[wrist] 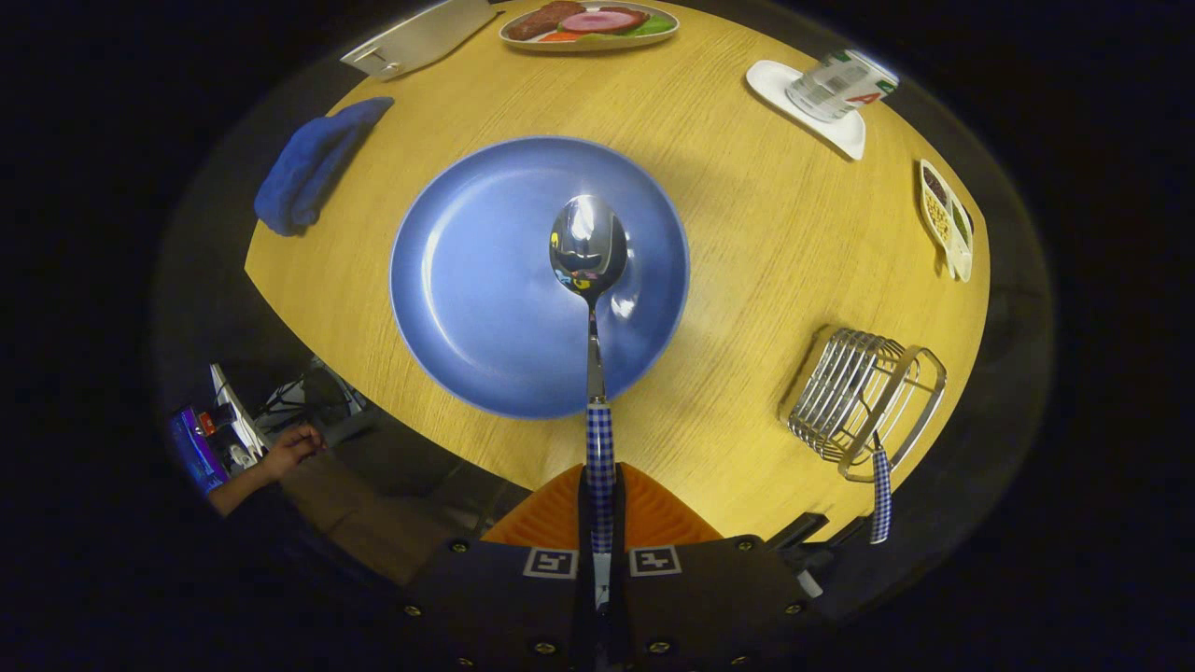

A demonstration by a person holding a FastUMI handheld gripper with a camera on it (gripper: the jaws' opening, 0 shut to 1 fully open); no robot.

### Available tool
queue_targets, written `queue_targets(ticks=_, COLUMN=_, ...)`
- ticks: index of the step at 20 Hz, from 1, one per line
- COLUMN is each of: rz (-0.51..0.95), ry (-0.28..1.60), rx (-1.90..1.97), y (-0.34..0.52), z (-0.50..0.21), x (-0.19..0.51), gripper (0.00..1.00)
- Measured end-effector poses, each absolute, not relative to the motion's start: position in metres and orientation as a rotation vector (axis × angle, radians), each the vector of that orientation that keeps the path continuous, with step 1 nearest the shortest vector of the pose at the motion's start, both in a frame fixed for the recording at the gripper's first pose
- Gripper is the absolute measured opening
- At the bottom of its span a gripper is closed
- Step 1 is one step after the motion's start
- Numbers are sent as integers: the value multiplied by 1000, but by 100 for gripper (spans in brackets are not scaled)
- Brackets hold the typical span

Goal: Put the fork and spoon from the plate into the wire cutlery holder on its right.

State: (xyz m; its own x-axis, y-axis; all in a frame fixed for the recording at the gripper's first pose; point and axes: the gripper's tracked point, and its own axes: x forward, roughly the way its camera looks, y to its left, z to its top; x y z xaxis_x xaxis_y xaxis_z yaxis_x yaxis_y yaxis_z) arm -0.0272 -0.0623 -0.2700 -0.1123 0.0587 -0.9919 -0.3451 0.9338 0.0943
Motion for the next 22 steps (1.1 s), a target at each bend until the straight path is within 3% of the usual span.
queue_targets(ticks=12, rz=328, ry=1719, rx=-185, y=-134, z=-241, x=-60, gripper=6)
queue_targets(ticks=22, rz=224, ry=1765, rx=-109, y=-190, z=-215, x=-76, gripper=6)
